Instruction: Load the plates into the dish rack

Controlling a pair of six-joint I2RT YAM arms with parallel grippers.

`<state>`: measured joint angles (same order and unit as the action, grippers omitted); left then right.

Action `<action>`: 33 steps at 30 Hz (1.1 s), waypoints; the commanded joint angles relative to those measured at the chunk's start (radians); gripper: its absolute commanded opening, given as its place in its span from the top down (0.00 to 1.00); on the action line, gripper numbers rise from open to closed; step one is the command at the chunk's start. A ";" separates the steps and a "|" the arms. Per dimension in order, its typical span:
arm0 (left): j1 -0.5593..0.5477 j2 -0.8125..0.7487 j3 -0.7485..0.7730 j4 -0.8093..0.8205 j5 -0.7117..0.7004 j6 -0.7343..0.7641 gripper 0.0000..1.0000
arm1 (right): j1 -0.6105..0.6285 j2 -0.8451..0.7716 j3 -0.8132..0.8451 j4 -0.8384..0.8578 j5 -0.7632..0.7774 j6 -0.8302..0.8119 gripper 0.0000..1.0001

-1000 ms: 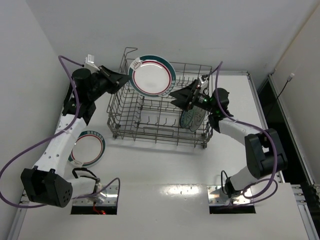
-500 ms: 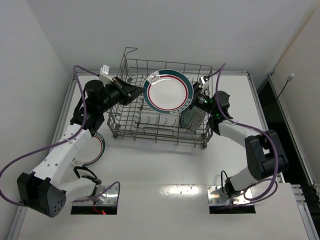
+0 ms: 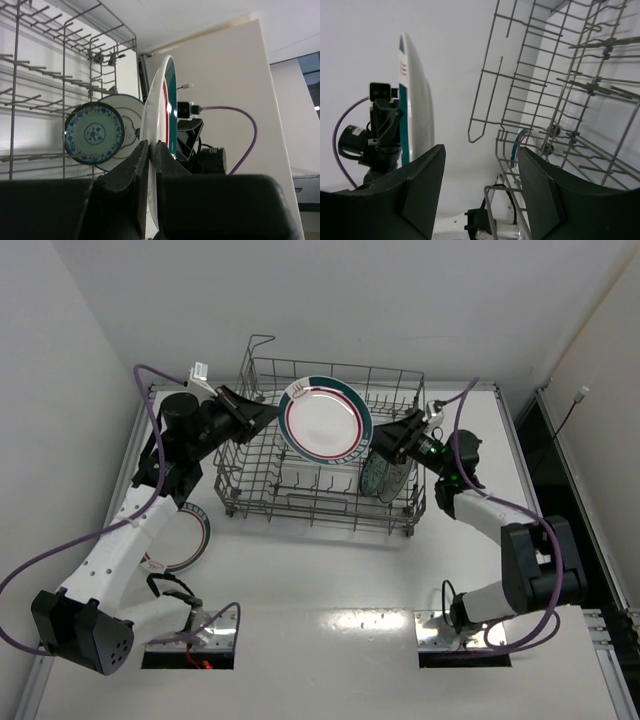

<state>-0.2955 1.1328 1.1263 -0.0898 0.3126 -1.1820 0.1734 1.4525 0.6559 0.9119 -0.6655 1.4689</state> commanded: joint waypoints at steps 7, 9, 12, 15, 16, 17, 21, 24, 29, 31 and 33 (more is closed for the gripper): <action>0.010 0.025 0.087 0.088 -0.001 -0.011 1.00 | -0.055 -0.034 -0.045 0.108 -0.032 0.018 0.39; 0.010 0.025 0.075 0.088 -0.001 -0.022 1.00 | -0.045 0.003 -0.036 0.177 -0.054 0.036 0.35; 0.019 0.025 0.066 0.088 -0.001 -0.022 1.00 | -0.055 0.045 -0.079 0.372 -0.033 0.146 0.34; 0.019 0.025 0.076 0.078 -0.001 -0.013 1.00 | -0.066 0.081 -0.137 0.522 -0.011 0.237 0.32; 0.019 0.025 0.076 0.078 -0.001 -0.013 1.00 | -0.066 0.095 -0.137 0.551 -0.011 0.263 0.32; 0.019 0.025 0.076 0.078 -0.001 -0.013 1.00 | -0.066 0.109 -0.137 0.582 -0.011 0.278 0.32; 0.019 0.025 0.076 0.078 -0.001 -0.013 1.00 | -0.066 0.175 -0.137 0.748 0.003 0.364 0.32; 0.019 0.025 0.076 0.078 -0.001 -0.013 1.00 | -0.057 0.207 -0.137 0.838 0.026 0.402 0.31; 0.019 0.025 0.067 0.087 -0.001 -0.013 1.00 | -0.057 0.217 -0.137 0.890 0.035 0.421 0.31; 0.019 0.025 0.058 0.087 -0.001 -0.013 1.00 | -0.057 0.217 -0.127 0.891 0.035 0.421 0.31; 0.019 0.025 0.058 0.087 -0.001 -0.013 1.00 | -0.057 0.217 -0.127 0.891 0.035 0.421 0.31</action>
<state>-0.2863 1.1728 1.1660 -0.0891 0.3027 -1.1786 0.1246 1.6192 0.5430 1.4120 -0.6739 1.8633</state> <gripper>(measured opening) 0.040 0.687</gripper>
